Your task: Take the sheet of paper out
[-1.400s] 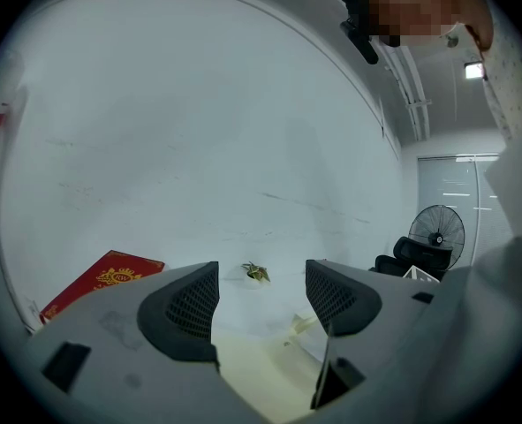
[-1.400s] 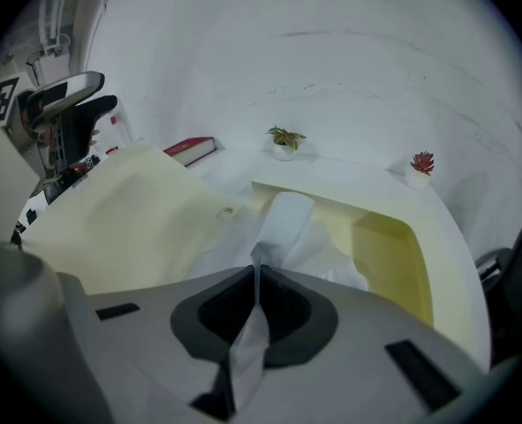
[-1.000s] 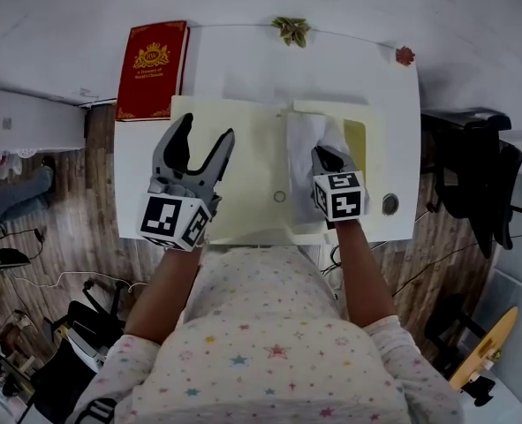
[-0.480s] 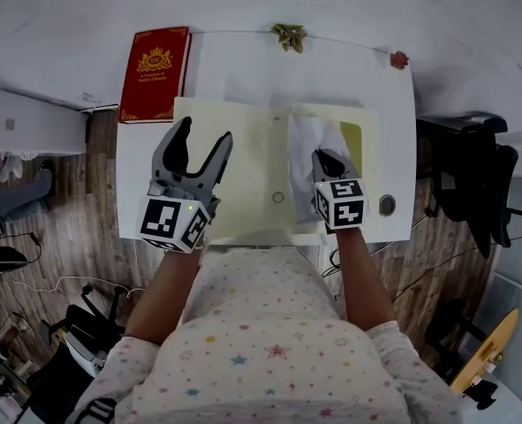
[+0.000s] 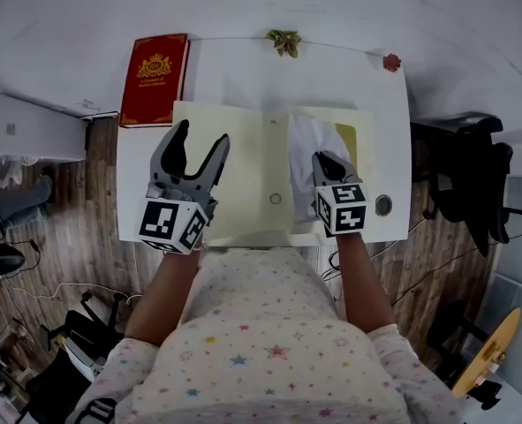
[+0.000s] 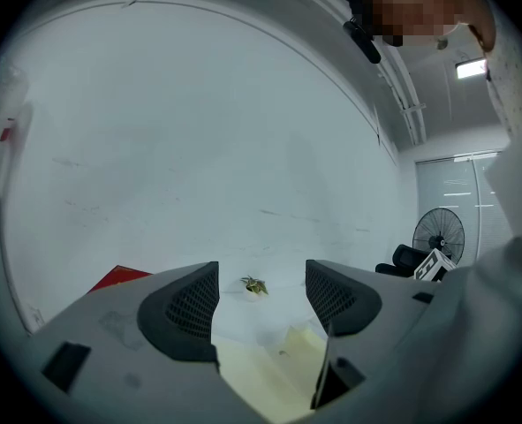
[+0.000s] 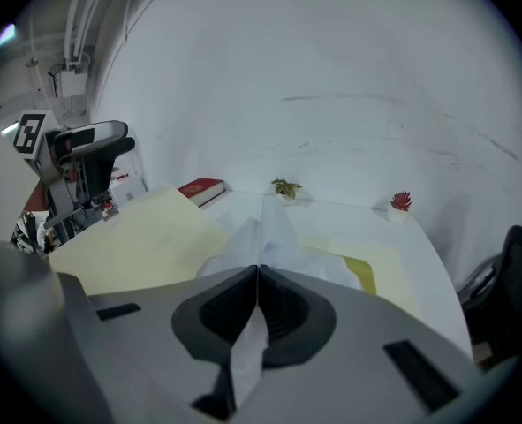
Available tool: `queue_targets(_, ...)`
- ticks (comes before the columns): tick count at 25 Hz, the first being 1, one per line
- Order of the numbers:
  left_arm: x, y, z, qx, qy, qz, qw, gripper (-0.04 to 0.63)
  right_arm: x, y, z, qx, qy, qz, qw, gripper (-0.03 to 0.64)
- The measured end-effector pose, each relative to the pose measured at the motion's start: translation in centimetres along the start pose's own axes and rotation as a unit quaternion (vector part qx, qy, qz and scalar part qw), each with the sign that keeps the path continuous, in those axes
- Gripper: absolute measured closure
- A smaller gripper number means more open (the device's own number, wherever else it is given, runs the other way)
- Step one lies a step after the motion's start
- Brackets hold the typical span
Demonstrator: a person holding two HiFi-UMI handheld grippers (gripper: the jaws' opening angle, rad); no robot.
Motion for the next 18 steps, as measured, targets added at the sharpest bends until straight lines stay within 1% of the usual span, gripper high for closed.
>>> queue_targets(12,0.3,-0.6,1.3,0.014,0.007,-0.001,0.9999,0.31,0.5,-2.5,1.6,0.035,0.007,-0.012,0.999,0.614)
queue_targets(18,0.7,-0.7,1.8,0.017,0.012,-0.004,0.9998,0.31,0.8,-3.1,2.1,0.044,0.011,-0.015,0.999,0.614)
Point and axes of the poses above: the fingertips, and each gripper's own axes: y forward along the fingers, x to its right, z out of its top, the point moved 2 cm from there along -y, backward along the fingers, and after that the axes turned 11 degrees about -z, right-handed, at the moved point
